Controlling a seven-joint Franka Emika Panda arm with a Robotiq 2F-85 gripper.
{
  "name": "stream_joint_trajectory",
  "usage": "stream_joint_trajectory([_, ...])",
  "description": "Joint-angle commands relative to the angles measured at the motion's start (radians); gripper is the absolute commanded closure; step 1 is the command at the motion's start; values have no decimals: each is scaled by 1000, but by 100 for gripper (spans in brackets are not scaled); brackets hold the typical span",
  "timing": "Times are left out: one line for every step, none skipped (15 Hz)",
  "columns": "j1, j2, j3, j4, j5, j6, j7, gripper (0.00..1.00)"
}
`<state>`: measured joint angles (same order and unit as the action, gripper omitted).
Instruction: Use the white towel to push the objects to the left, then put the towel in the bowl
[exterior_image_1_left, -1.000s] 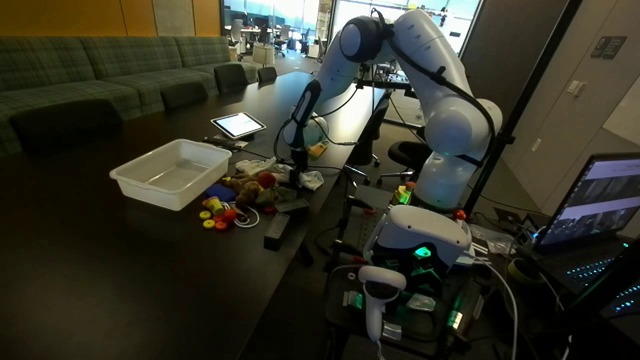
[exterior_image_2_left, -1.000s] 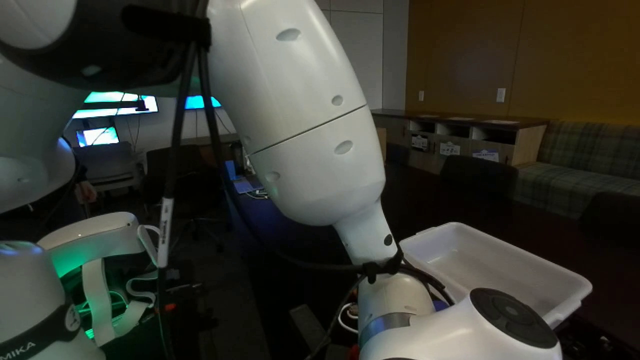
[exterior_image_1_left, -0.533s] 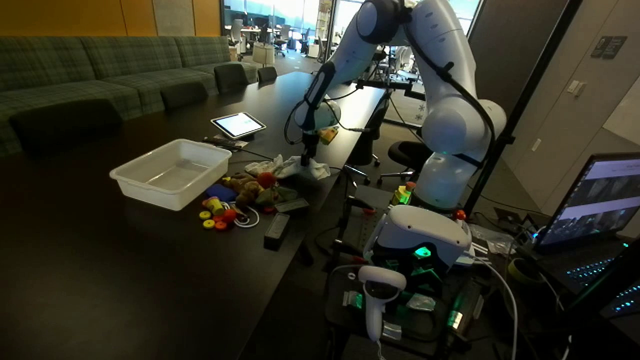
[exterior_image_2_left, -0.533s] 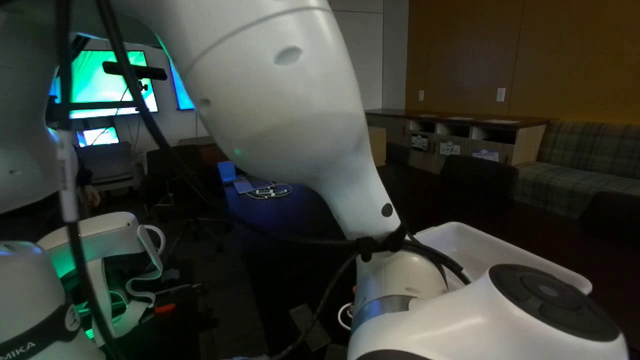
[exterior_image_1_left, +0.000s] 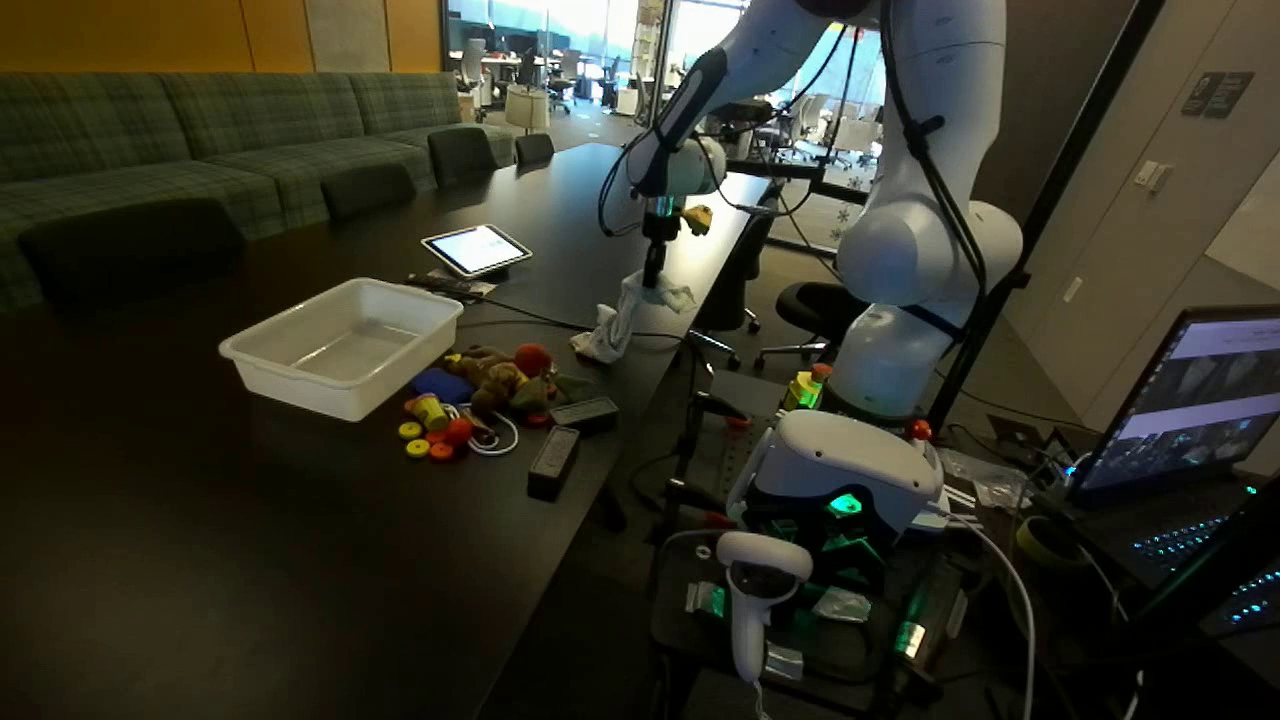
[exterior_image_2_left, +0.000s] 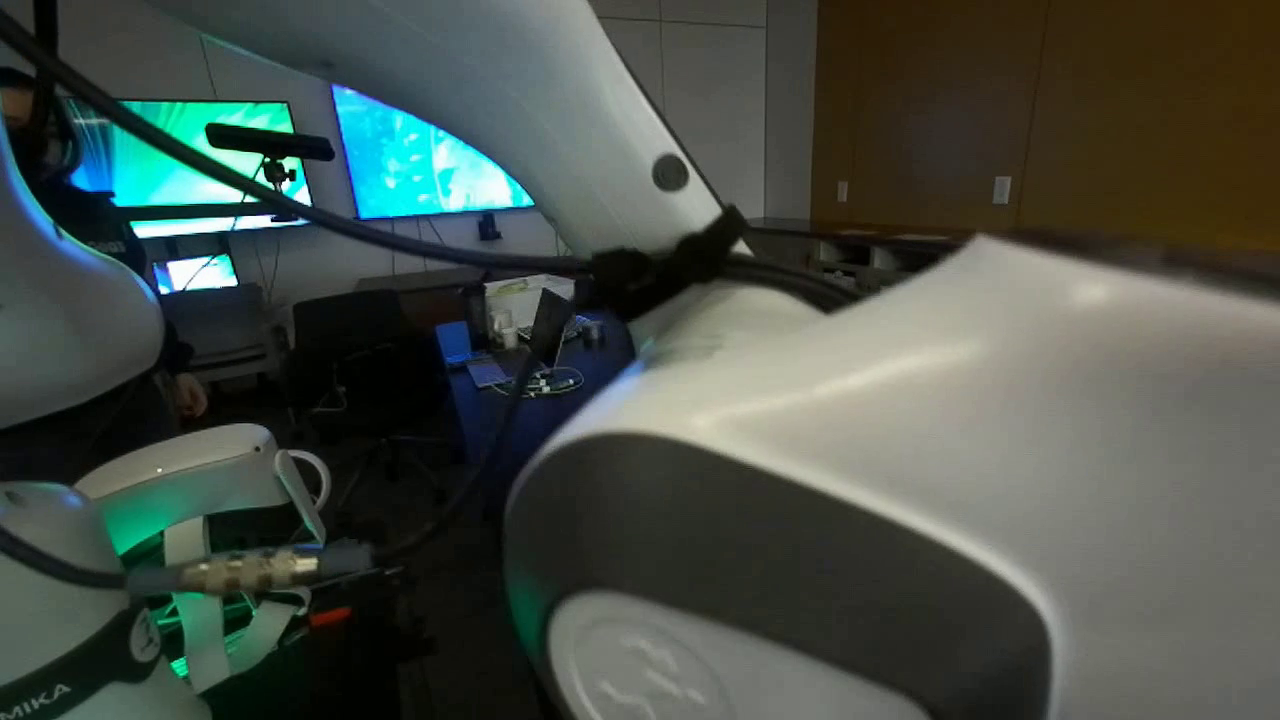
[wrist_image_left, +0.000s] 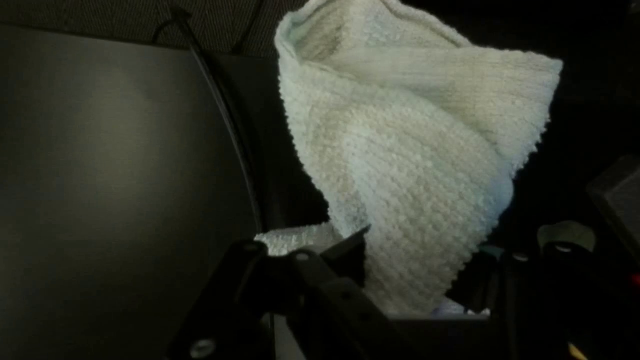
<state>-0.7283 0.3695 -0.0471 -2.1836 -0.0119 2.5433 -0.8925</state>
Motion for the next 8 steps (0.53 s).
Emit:
stream_joint_trajectory([22,-169,-47,-81,23,-91,-114,86])
stream_joint_trajectory([34,-197,-63,-90,17,-105,-133,86])
stream_joint_trajectory([45,-220,-77,-93,14,-124,-156,86])
stream_joint_trajectory([62,-234,-92,-100,9,-130,-171,86])
stream_joint_trajectory([75,-246,-105,-103,7,-146,-189,86])
stream_joint_trajectory([92,-252,-115,-111,7,-150,-211,86])
stream_joint_trajectory([105,-257,-124,-116,12,-163,-241,86])
stream_joint_trajectory([117,-256,-134,-119,14,-172,-265,86])
